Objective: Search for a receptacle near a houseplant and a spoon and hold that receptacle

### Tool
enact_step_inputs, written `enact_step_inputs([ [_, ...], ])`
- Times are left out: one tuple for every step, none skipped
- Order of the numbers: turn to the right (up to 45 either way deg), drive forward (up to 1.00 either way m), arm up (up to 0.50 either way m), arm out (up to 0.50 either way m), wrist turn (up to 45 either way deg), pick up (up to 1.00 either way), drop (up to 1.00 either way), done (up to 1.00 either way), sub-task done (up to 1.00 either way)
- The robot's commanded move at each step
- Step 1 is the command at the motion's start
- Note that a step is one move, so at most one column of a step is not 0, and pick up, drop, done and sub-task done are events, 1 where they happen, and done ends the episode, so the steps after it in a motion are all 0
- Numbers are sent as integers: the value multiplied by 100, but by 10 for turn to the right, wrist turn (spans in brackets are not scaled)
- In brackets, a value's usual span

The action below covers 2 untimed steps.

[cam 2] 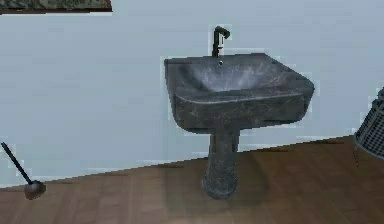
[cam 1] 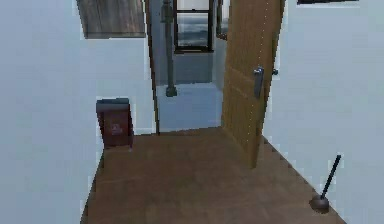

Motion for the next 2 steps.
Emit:
enact_step_inputs([
  [0,15,0,0,0,0,0,0,0],
  [0,100,0,0,0,0,0,0,0],
])
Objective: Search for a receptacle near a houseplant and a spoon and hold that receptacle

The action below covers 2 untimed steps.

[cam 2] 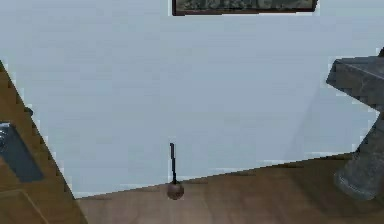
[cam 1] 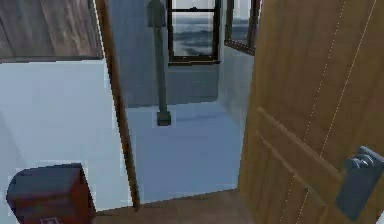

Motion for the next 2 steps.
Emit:
enact_step_inputs([
  [0,100,0,0,0,0,0,0,0],
  [-30,0,0,0,0,0,0,0,0],
])
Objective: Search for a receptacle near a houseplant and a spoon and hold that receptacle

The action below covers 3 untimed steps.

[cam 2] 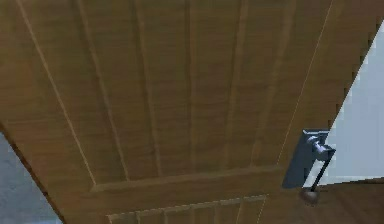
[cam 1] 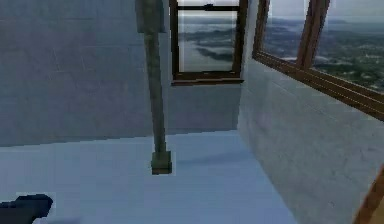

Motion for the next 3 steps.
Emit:
enact_step_inputs([
  [0,25,0,0,0,0,0,0,0],
  [-60,0,0,0,0,0,0,0,0],
  [0,30,0,0,0,0,0,0,0],
])
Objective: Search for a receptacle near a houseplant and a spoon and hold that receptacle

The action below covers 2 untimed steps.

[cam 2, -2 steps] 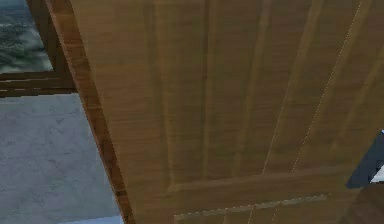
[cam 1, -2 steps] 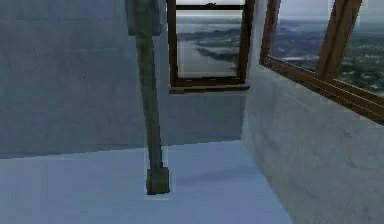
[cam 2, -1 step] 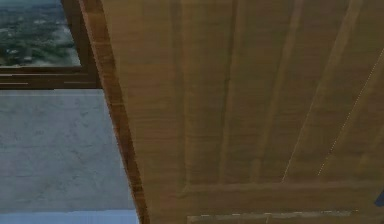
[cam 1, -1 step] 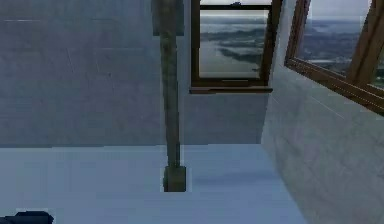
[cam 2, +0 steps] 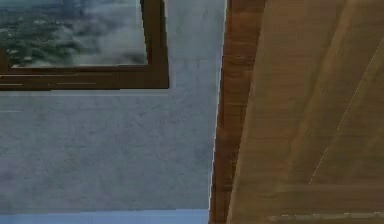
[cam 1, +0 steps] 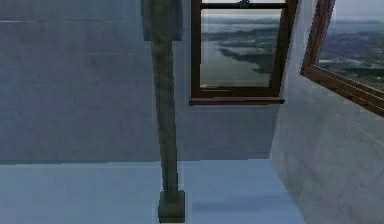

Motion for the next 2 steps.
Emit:
enact_step_inputs([
  [-330,0,0,0,0,0,0,0,0],
  [0,100,0,0,0,0,0,0,0],
])
